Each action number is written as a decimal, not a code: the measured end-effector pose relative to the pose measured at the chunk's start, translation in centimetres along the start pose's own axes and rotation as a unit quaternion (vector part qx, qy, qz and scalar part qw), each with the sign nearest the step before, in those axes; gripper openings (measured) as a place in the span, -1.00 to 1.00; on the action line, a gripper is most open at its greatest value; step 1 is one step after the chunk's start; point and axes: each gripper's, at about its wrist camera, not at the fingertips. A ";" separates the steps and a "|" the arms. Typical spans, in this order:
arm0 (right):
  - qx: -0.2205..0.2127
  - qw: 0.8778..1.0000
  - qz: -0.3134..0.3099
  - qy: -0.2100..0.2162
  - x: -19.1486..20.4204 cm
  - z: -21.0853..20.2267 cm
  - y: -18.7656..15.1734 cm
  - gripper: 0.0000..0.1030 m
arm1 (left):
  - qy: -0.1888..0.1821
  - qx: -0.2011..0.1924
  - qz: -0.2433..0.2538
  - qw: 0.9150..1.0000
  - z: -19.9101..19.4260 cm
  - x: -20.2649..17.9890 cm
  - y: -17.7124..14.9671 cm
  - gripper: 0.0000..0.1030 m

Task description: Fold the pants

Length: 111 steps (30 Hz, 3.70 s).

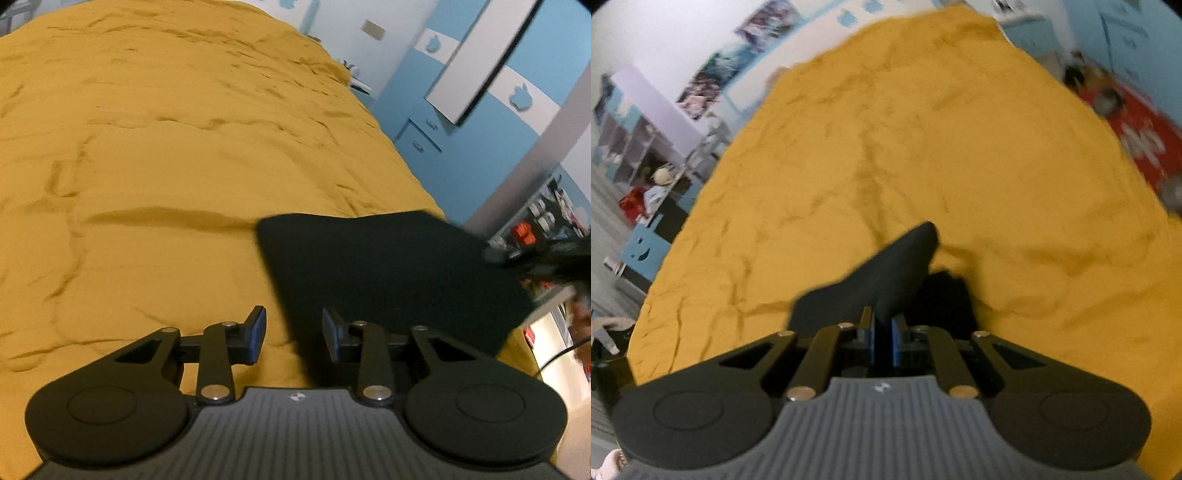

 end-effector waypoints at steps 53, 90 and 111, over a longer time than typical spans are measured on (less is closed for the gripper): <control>-0.058 0.980 -0.163 -0.103 0.4 -2.8 -12.3 0.28 | -0.008 0.064 0.072 0.995 -3.3 -3.3 -5.7 0.01; -0.005 0.986 0.121 0.111 -9.4 8.5 -4.2 0.09 | -0.099 0.050 -0.119 0.987 7.7 5.4 0.6 0.03; -0.010 0.982 0.141 0.123 -10.3 9.2 -4.2 -0.52 | -0.102 0.038 -0.179 0.978 10.8 8.3 5.6 -0.43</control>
Point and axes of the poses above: each gripper's, at about its wrist camera, not at the fingertips, and z roughly the way its jaws point, x to its left, y to its top, and after that the axes turned 3 degrees about x, right-handed
